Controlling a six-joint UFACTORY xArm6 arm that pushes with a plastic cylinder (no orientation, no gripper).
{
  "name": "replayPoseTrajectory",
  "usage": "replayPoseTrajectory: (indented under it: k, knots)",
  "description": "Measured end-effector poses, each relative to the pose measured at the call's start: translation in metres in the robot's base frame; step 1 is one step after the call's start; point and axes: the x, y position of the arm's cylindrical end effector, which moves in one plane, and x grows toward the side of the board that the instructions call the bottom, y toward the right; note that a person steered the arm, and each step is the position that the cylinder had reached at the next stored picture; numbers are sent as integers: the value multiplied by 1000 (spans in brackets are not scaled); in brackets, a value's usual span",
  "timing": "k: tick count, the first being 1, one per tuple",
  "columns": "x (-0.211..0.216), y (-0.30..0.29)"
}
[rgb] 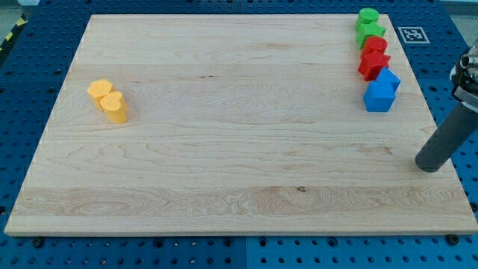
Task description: Move the red star away from the vertical line
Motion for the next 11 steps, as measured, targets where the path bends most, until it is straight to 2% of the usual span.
replayPoseTrajectory:
  k: [1,2,5,6,7,10,11]
  knots:
    - [3,11]
    - [-24,31]
    - [-150,82]
    - [-186,63]
    - [-196,37]
    - [-196,-81]
    - [-190,-70]
